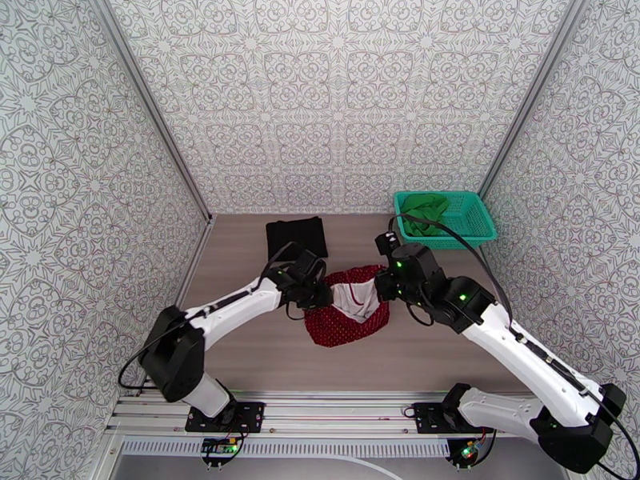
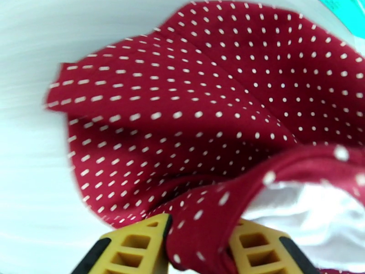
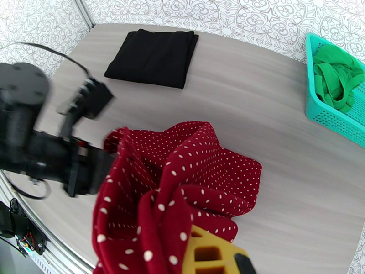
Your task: Fold and stack the mixed laundry pile
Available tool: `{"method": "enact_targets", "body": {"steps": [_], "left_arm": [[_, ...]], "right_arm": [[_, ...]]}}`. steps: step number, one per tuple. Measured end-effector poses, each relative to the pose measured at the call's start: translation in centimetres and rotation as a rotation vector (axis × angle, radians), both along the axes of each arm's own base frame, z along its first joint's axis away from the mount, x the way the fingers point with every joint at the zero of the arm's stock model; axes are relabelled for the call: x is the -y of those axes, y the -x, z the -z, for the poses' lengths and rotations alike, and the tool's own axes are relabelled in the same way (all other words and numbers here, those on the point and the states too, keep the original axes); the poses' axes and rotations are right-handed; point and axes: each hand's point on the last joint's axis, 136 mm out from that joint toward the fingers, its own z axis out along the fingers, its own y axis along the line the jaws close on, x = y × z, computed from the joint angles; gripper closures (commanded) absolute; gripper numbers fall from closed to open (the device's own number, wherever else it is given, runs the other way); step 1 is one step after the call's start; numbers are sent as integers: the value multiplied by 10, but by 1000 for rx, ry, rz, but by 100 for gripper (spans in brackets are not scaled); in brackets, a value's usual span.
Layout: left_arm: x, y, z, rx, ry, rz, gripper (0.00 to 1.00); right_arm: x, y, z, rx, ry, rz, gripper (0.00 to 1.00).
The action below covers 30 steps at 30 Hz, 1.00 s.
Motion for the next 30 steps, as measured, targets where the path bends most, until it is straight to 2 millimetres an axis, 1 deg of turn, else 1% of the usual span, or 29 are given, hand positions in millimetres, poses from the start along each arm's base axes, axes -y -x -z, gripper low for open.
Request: {"method": "enact_targets", "body": {"steps": [2, 4, 7, 10, 14, 16, 19, 23, 26, 30], "left_arm": [[-11, 3, -18, 38, -4, -9, 61], [-18, 6, -32, 69, 0, -15, 54], [-29, 7, -47, 99, 5, -36, 48], [-36, 5, -49, 100, 6, -56, 47], [-42, 8, -36, 71, -8, -62, 38], [-40, 10, -32, 55, -3, -54, 34], [-32, 9, -30, 52, 14, -36, 30], [-14, 1, -33, 50, 39, -6, 30], [2, -10, -37, 57, 50, 25, 33], [16, -22, -29, 42, 46, 52, 41]], "right_arm": [[0, 0, 4, -7, 5, 0, 100], [1, 1, 8, -15, 10, 2, 100], [1, 2, 13, -26, 15, 5, 100], [2, 2, 15, -33, 14, 10, 100], [2, 2, 14, -32, 10, 11, 100], [2, 3, 14, -30, 9, 12, 100], [2, 3, 13, -29, 7, 11, 100], [2, 3, 13, -29, 7, 12, 100], [2, 3, 13, -30, 7, 11, 100], [2, 3, 13, -30, 7, 11, 100]]}}
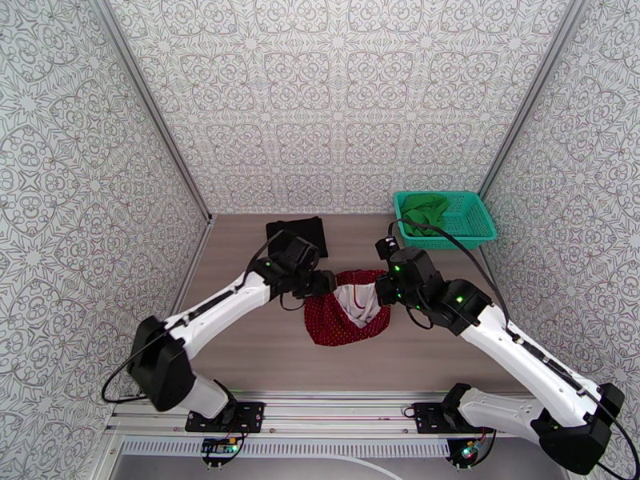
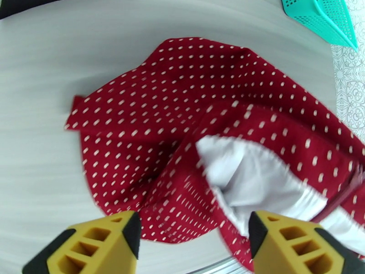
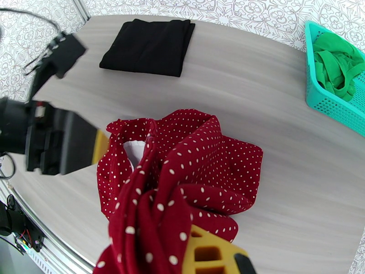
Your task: Fold and stack the mixed laundry pile
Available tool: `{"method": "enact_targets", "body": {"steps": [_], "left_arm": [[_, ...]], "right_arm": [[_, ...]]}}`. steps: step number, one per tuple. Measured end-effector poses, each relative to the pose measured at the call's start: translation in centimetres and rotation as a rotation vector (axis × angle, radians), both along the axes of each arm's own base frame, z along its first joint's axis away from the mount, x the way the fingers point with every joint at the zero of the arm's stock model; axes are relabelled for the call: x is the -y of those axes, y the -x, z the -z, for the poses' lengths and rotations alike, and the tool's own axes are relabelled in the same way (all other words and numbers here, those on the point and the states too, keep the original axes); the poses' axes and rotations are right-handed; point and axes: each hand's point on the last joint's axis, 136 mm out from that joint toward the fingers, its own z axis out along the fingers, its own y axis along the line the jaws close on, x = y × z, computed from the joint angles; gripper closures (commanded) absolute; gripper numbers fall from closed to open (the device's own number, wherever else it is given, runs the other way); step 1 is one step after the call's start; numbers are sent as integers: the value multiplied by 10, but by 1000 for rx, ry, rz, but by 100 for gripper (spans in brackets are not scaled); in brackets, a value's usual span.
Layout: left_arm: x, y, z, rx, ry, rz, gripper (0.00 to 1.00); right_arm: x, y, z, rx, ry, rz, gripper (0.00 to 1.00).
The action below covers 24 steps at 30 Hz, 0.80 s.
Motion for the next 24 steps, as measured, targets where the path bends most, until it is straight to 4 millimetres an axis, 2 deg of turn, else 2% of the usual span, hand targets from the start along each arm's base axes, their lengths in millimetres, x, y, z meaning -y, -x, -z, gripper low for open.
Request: {"method": "enact_targets", "body": {"steps": [8, 14, 16, 20, 24], "left_arm": [[8, -6, 29, -55, -44, 19, 53], [14, -12, 26, -42, -41, 31, 72], [16, -11, 26, -40, -43, 39, 75], [20, -8, 28, -43, -46, 53, 76], [21, -7, 30, -49, -49, 54, 65]], "right_arm": [[0, 0, 3, -4, 3, -1, 100], [-1, 0, 4, -7, -3, -3, 100], [-1, 1, 4, -10, -5, -2, 100], [-2, 1, 6, -10, -8, -3, 100], [-2, 2, 7, -11, -9, -5, 100]]}}
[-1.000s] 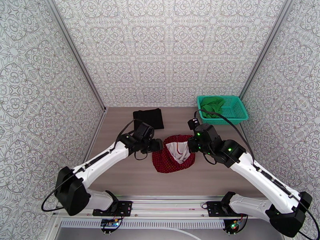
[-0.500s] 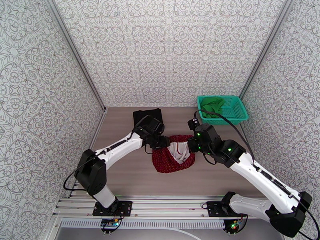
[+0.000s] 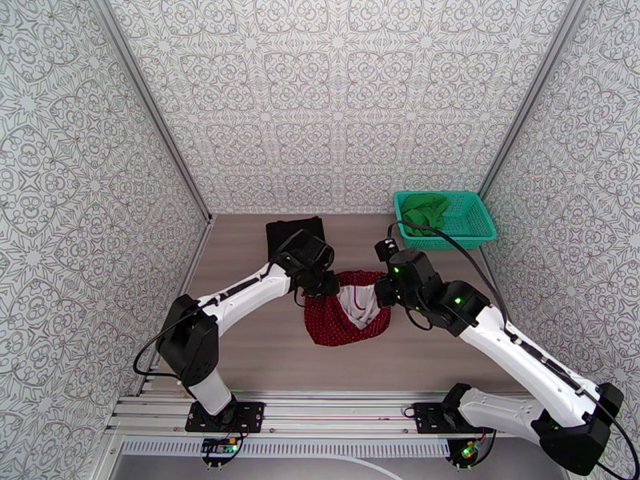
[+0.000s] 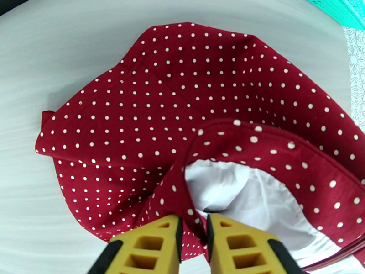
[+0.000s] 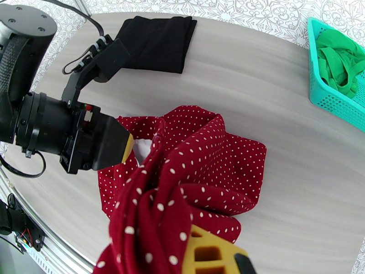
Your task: Fold and stack the mixed laundry pile
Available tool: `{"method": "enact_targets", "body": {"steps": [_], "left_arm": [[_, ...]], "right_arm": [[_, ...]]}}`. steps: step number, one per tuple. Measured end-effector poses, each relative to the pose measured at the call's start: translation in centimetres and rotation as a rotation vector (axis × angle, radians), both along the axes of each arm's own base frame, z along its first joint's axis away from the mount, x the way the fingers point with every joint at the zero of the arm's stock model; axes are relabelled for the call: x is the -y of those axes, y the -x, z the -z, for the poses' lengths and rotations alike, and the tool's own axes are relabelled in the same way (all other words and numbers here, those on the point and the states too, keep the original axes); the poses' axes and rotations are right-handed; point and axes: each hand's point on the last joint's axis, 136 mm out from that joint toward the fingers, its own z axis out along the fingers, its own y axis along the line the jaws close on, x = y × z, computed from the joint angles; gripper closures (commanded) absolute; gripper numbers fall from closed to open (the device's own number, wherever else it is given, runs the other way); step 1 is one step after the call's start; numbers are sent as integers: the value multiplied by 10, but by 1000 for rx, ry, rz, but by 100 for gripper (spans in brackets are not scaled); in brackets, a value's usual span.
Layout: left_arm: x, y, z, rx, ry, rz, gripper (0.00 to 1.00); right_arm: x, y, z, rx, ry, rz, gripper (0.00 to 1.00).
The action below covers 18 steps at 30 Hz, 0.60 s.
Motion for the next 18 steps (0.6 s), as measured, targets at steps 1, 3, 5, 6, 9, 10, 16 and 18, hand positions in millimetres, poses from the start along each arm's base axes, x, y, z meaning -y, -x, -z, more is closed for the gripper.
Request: {"method": "enact_targets", "body": {"steps": [1, 3, 5, 6, 9, 10, 16, 18], "left_arm": [[0, 0, 1, -1, -1, 1, 61], [0, 0, 2, -3, -2, 1, 59], [0, 0, 3, -5, -4, 2, 59], [0, 0, 3, -6, -5, 2, 59], [1, 0, 8, -15, -13, 3, 64], [1, 0, 11, -20, -17, 4, 68], [1, 1, 16, -29, -31, 6, 100], [-1, 1, 16, -28, -39, -1, 100]], "right_arm": [[0, 0, -1, 1, -2, -1, 100], [0, 0, -1, 3, -6, -2, 100], [-1, 0, -2, 5, -9, -3, 100], [-1, 0, -2, 5, -9, -3, 100], [-1, 0, -2, 5, -9, -3, 100], [-1, 0, -2, 5, -9, -3, 100], [-1, 1, -2, 6, -10, -3, 100], [0, 1, -3, 8, -10, -2, 100]]}}
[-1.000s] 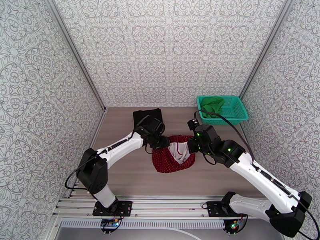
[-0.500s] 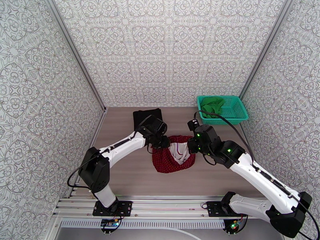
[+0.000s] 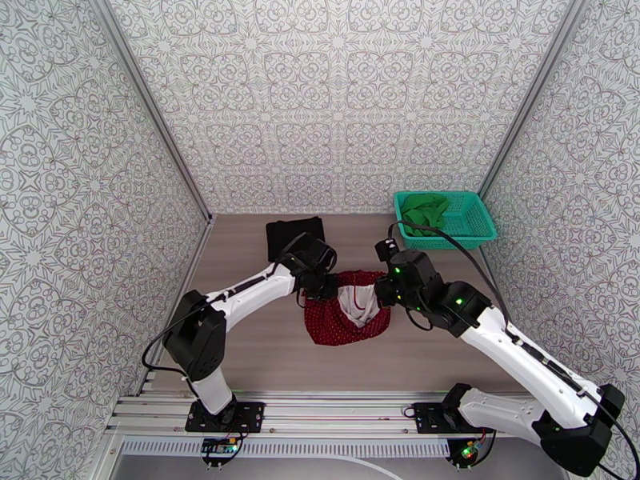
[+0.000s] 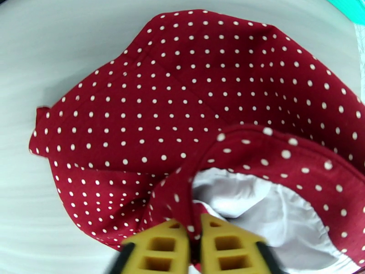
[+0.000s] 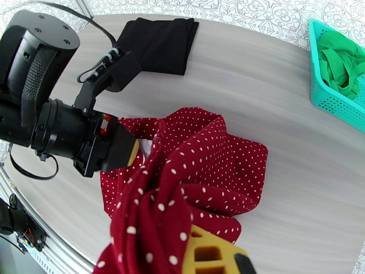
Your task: Fold and stack the mixed laundry pile
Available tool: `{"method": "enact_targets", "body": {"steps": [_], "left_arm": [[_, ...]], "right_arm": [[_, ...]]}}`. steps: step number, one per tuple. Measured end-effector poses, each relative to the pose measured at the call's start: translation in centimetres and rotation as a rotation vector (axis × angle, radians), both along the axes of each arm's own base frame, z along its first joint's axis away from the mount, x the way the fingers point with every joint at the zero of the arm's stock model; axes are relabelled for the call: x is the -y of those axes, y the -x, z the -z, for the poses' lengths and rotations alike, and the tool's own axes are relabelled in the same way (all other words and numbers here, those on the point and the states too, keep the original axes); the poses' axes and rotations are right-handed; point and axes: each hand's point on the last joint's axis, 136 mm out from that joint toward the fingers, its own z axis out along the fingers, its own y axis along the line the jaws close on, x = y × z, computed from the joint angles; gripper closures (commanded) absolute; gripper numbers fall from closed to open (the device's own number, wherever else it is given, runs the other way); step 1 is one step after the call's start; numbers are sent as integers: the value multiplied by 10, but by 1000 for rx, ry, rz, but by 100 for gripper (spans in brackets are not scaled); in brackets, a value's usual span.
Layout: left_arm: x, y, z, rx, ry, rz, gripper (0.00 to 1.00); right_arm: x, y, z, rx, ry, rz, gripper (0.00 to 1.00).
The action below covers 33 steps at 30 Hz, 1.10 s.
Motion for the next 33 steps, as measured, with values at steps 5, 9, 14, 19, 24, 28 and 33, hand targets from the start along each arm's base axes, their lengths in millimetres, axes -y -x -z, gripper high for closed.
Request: {"method": "enact_targets", "body": {"steps": [5, 9, 14, 19, 24, 28, 33], "left_arm": [[-23, 5, -24, 44, -49, -30, 100], [-57, 13, -103, 177, -49, -59, 100], [-96, 35, -237, 442, 37, -90, 100], [-119, 63, -292, 537, 59, -69, 100], [-127, 62, -304, 532, -6, -50, 100], [-141, 51, -327, 580, -14, -86, 100], [-167, 30, -327, 570, -34, -160, 100]], "right_arm": [[19, -2, -1, 28, 57, 68, 100], [58, -4, -12, 57, 176, 193, 100], [95, -10, -68, 167, 252, 335, 100], [99, -18, -116, 240, 265, 368, 100], [94, -27, -159, 296, 293, 339, 100], [86, -36, -195, 363, 291, 310, 100], [58, -65, -185, 335, 336, 228, 100]]}}
